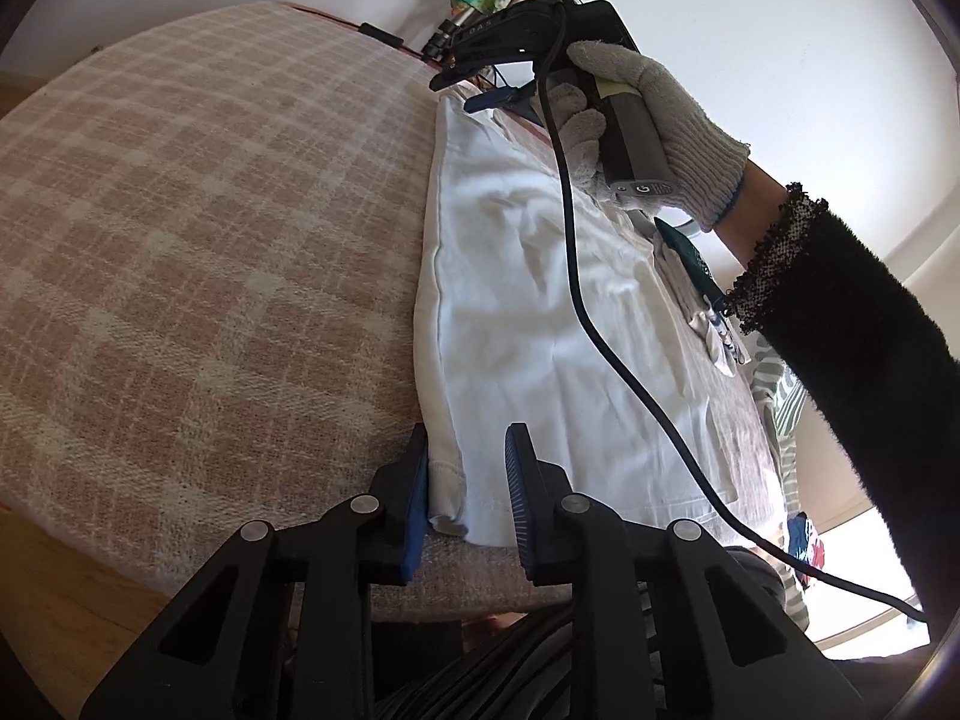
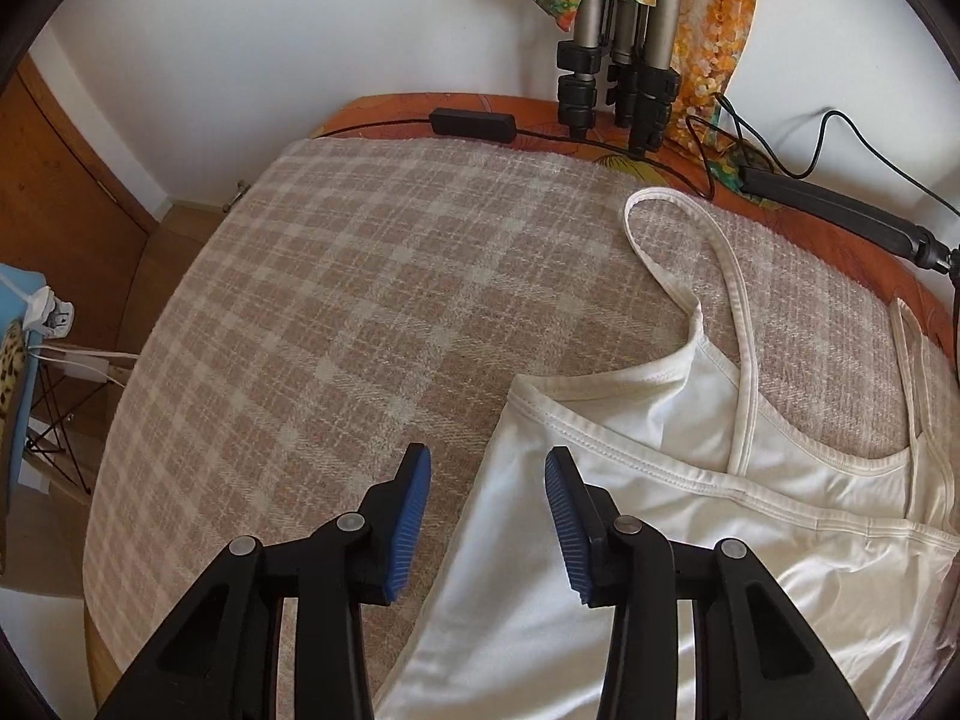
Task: Fold small clothes
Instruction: 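Grasp one long side edge of the white tank top with both grippers, then fold the held side edge over toward the tank top's center, then open both grippers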
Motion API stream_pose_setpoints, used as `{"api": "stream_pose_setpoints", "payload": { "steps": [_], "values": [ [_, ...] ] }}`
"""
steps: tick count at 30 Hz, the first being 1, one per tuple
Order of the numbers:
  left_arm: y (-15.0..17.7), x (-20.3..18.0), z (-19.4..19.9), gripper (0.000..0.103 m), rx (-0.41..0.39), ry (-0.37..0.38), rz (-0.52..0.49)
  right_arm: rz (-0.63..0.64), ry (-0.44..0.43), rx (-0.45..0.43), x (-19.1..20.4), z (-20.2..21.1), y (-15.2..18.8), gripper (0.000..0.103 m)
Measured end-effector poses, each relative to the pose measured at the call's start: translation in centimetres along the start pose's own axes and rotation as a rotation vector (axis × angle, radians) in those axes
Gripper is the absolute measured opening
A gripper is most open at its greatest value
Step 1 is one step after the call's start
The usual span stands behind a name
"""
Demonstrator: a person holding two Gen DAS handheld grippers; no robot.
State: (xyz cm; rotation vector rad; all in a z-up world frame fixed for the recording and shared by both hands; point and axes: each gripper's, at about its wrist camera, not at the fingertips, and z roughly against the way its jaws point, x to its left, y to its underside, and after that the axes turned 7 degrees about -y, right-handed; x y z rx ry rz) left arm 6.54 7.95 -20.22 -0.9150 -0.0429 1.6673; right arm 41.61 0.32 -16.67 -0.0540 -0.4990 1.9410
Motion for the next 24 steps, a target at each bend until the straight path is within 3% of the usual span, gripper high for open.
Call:
{"api": "stream_pose_setpoints", "payload": {
  "steps": [7,12,15,24],
  "values": [
    [-0.2,0.0,0.0,0.007,-0.019,0.051,-0.007,0.037,0.093,0.063,0.5,-2.5,-1.1,0.033],
    [-0.5,-0.8,0.4,0.005,-0.046,0.09,-0.036,0.028,0.104,0.055,-0.3,-2.5,-1.5,0.009],
    [-1.0,-1.4,0.5,0.004,-0.057,0.101,-0.066,-0.011,0.062,0.036,-1.6,-1.8,-1.7,0.002],
    [-1.3,-4.1,1.1,0.004,-0.058,0.124,-0.163,-0.03,-0.007,-0.051,-3.9,2.8,-1.0,0.001]
  ]
}}
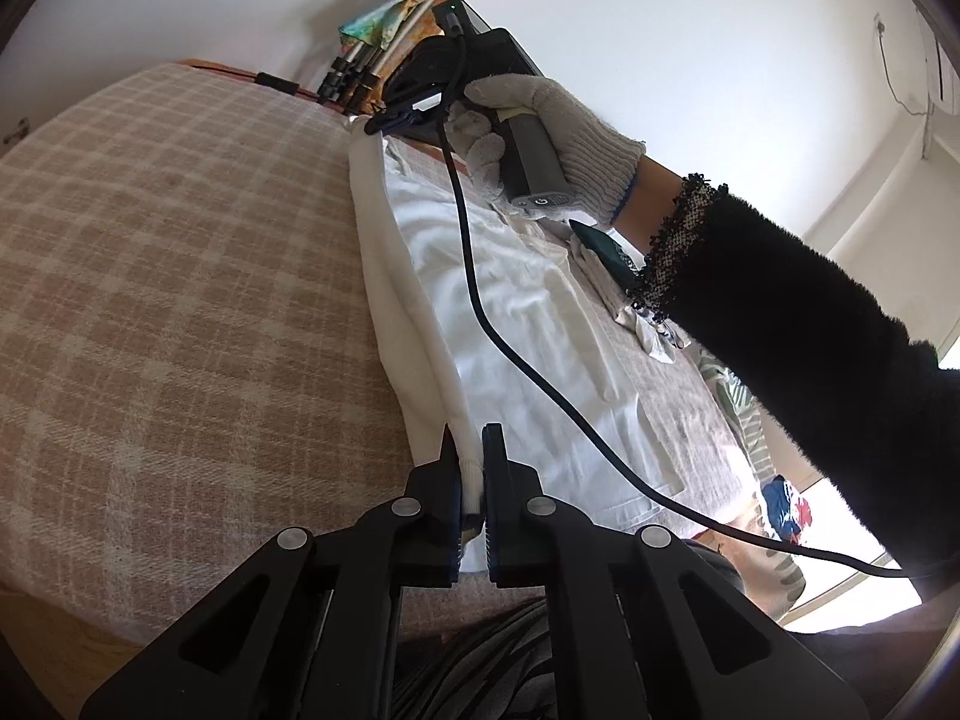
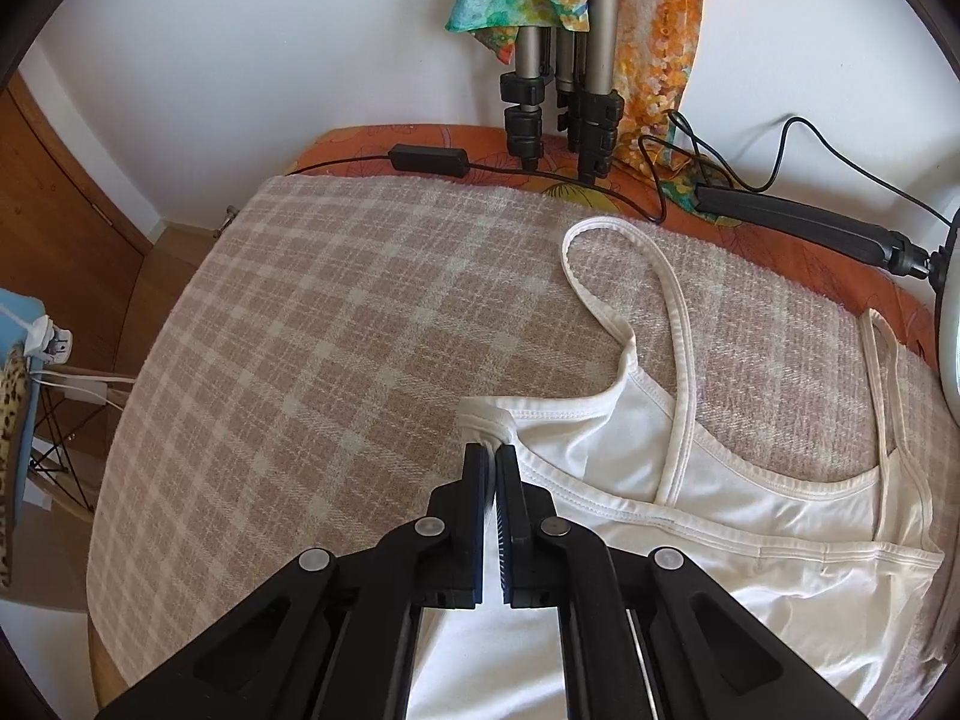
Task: Fold small clothes
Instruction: 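Fold the held side edge over toward the tank top's center, then open both grippers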
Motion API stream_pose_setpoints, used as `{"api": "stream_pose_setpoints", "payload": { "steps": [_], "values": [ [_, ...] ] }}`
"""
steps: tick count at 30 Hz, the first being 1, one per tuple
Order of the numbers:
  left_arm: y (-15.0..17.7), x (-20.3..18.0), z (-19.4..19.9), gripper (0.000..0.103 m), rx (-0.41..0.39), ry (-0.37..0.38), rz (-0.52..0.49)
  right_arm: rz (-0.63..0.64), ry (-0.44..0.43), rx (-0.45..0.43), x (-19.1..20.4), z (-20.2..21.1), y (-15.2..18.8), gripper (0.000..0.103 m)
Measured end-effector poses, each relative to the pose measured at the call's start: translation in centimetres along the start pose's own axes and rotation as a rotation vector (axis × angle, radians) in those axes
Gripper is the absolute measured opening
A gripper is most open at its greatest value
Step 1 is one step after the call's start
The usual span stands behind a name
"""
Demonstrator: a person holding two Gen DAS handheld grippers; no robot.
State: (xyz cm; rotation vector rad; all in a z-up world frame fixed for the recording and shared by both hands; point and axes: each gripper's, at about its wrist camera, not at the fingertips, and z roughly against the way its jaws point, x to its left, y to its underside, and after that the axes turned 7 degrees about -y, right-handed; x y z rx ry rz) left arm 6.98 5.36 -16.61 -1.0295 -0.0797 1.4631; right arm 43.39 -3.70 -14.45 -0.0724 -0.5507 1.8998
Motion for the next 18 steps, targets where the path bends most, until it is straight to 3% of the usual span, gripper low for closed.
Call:
{"api": "stream_pose_setpoints", "payload": {
  "steps": [8,12,18],
  "values": [
    [-0.2,-3.3,-1.8,0.004,0.083,0.054,-0.113,-0.031,0.058,-0.053,-4.1,4.3,3.1,0.001],
    [-0.4,-4.4,-3.1,0.004,0.135,0.086,-0.142,-0.062,0.105,-0.052,-7.1,4.4,5.1,0.001],
    [-0.8,-6.1,-5.2,0.004,0.227,0.158,-0.157,-0.132,0.102,-0.042,-10.7,3.6,6.0,0.001]
  ]
}}
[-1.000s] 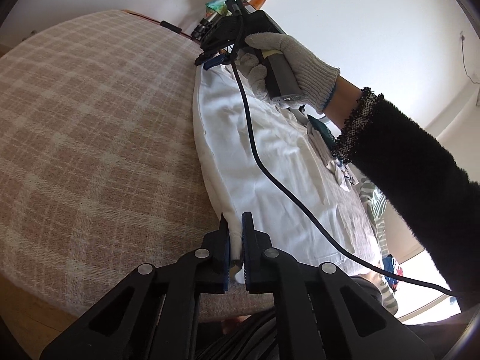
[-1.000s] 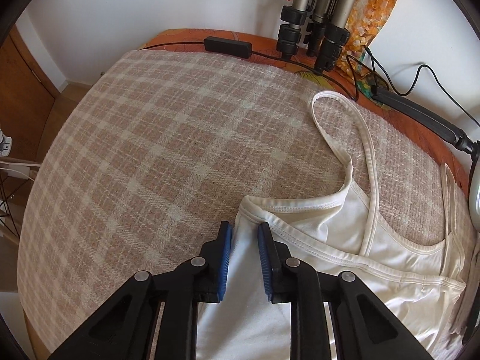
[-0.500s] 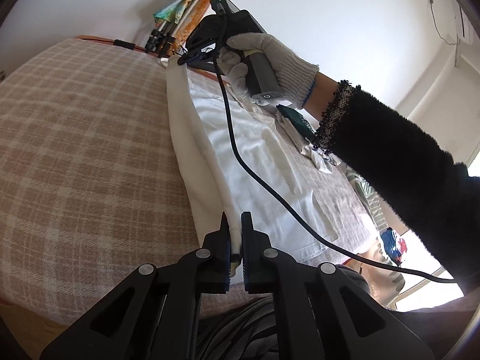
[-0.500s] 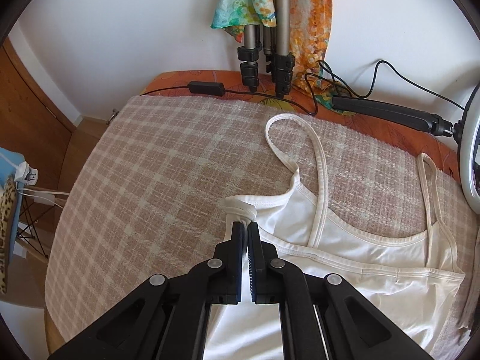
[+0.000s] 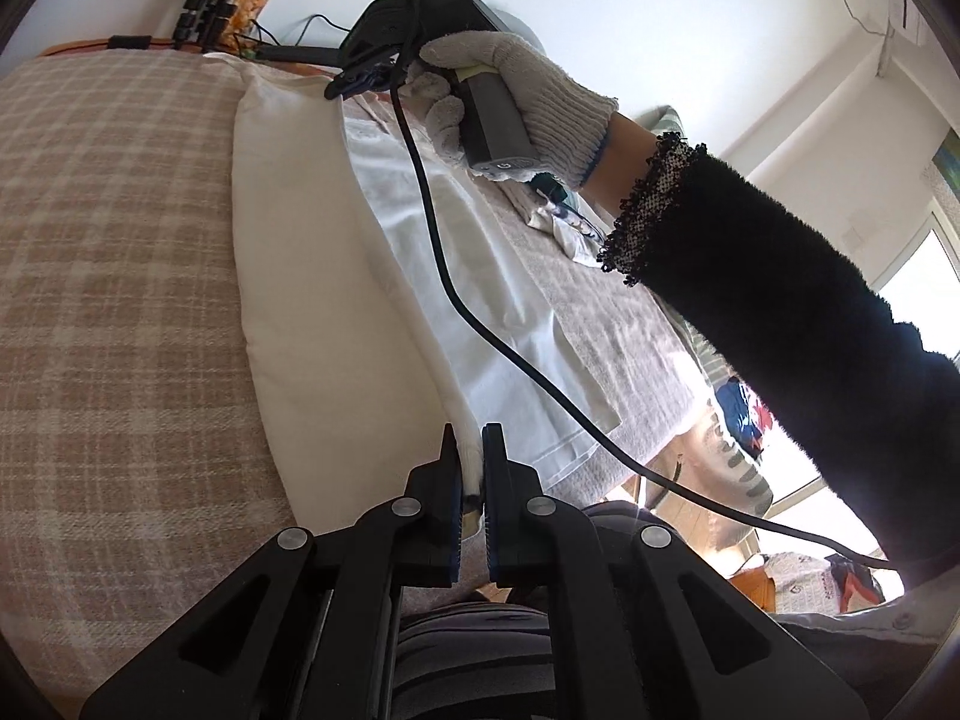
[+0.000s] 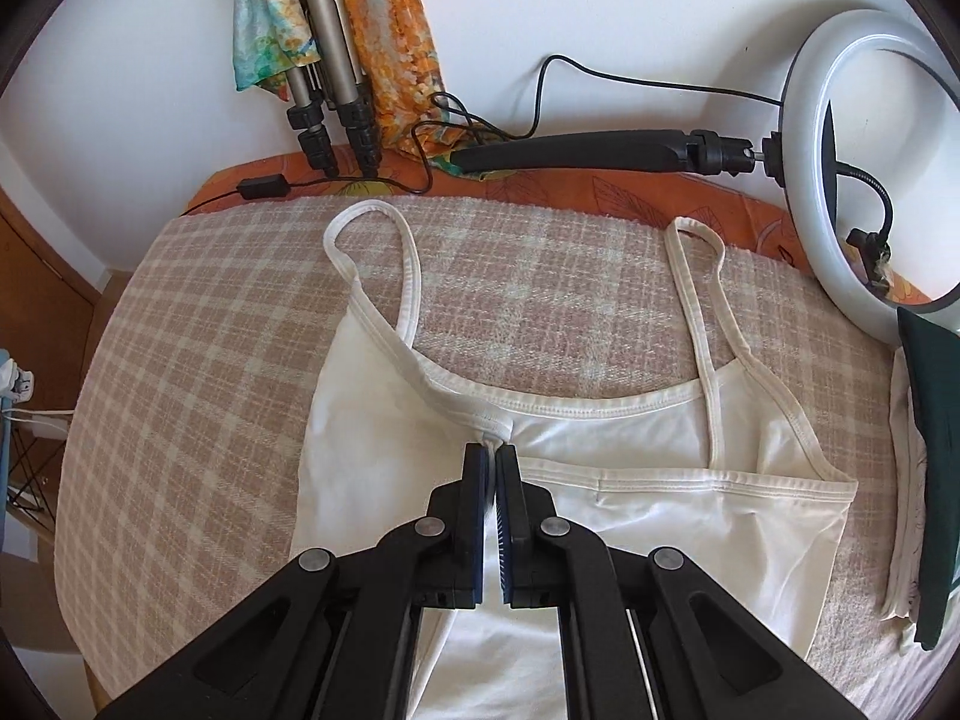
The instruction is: Fold small clothes
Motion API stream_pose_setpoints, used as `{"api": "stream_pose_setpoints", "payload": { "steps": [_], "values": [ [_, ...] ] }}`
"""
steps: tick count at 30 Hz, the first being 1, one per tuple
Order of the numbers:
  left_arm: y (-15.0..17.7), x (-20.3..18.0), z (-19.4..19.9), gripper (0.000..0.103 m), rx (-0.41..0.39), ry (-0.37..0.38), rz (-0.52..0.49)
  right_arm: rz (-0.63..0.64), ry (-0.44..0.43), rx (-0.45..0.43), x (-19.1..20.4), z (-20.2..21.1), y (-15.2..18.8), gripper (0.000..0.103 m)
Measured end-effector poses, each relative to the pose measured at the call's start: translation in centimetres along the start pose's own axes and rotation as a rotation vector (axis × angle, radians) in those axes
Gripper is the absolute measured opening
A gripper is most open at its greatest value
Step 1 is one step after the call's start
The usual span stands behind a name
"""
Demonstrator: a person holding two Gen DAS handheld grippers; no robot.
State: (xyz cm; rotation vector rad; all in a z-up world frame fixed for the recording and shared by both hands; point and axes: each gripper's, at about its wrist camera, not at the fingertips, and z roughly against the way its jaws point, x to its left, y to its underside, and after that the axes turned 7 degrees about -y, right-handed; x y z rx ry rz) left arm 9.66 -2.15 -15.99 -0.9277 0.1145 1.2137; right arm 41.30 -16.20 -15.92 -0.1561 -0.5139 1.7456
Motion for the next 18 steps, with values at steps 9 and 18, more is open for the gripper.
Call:
{"api": "stream_pose_setpoints", "payload": {
  "steps": [9,18],
  "values": [
    [-0.8,-2.2,-2.1,0.017,0.106,0.028,-0.043,0.028,0.035,0.041,-0.1,-2.5,-0.2,0.007],
    [-0.6,-3.1,0.2,0.024,0.035,-0.036,-0.068,-0.042,-0.018,-0.049,-4.2,2.0,0.5,0.03]
  ]
}}
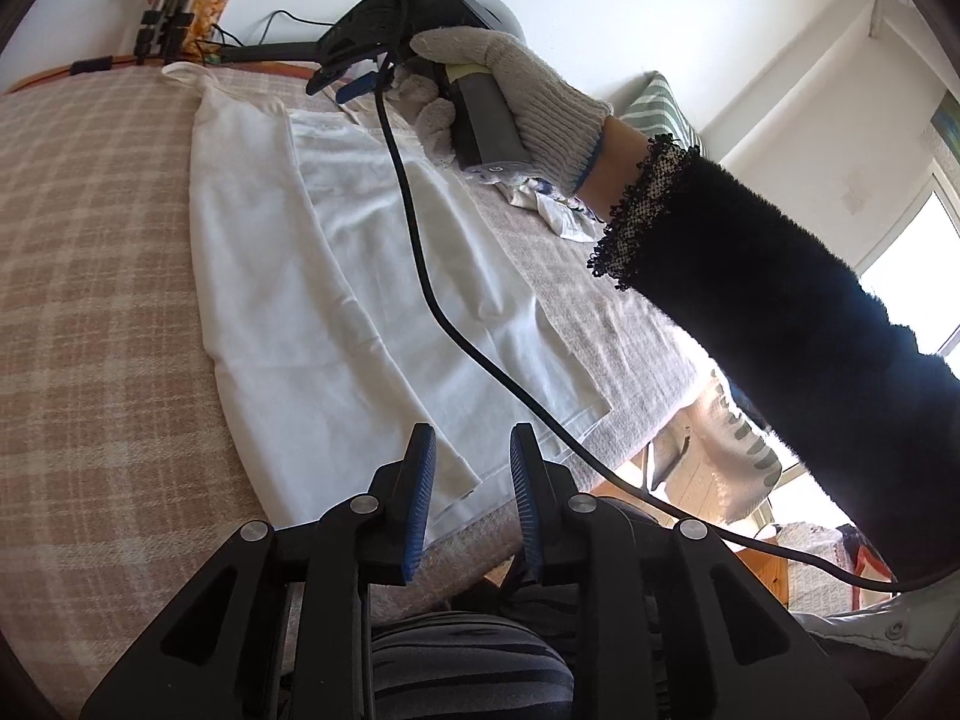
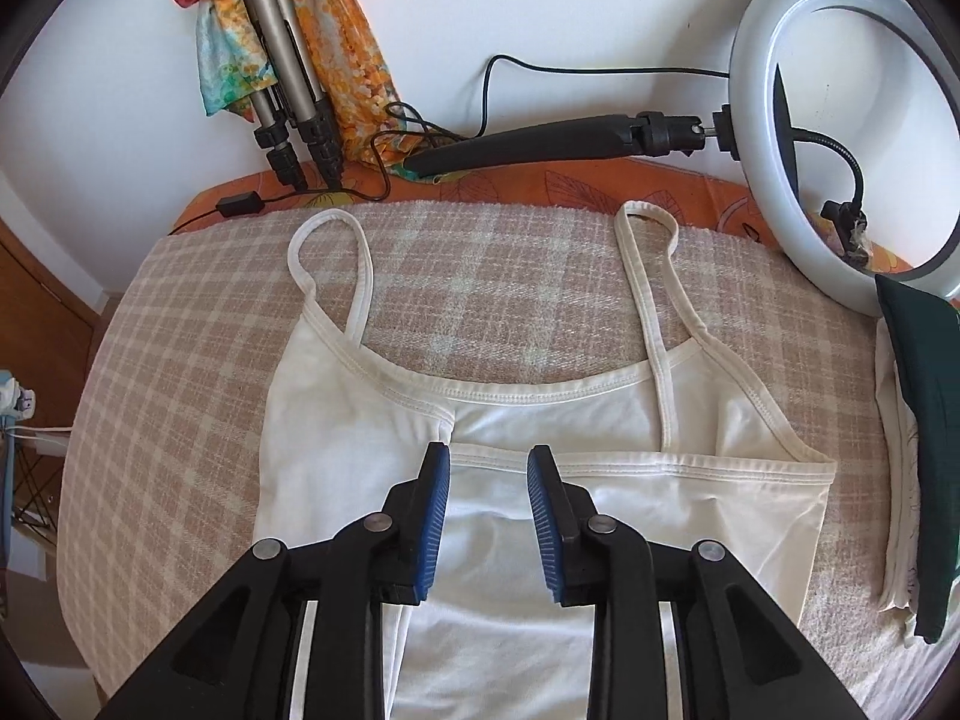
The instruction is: Fold small clothes
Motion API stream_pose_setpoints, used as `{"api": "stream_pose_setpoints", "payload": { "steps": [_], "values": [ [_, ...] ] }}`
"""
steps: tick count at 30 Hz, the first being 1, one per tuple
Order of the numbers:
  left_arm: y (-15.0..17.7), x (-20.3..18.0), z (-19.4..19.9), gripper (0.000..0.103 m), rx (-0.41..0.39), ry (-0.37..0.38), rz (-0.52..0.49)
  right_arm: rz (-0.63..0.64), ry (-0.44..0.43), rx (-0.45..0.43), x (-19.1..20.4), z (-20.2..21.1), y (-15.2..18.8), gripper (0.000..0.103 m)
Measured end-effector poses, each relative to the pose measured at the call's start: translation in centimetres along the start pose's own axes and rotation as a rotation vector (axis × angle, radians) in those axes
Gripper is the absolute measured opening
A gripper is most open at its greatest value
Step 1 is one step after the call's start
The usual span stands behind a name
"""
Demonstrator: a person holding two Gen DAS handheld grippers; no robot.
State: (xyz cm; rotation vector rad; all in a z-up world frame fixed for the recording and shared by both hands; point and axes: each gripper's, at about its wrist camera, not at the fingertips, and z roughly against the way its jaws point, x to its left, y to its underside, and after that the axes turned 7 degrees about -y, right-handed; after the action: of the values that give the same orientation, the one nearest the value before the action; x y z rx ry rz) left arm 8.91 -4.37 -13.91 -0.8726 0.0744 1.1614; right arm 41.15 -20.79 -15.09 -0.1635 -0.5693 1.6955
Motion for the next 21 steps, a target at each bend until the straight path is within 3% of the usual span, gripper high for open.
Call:
{"api": "stream_pose_setpoints", "payload": {
  "steps": [10,16,21],
  "values": [
    [-0.3,-4.1,1.2,0.024,-0.07,-0.079,-0.087,-0.059,-0.057,-0.141,-5.9,11.1,4.3,0.031],
    [-0.7,-7.2,0.7,0.024,-0.093,-0.098,-0.137,-0.076,-0.048,-0.149,-10.0,15.3,8.9,0.031],
    [-0.5,-9.6,-1.9,0.025,-0.054,-0.109,-0.186,-0.112,-0.048,-0.148,-13.3,17.4,13.0,0.031]
  ]
}}
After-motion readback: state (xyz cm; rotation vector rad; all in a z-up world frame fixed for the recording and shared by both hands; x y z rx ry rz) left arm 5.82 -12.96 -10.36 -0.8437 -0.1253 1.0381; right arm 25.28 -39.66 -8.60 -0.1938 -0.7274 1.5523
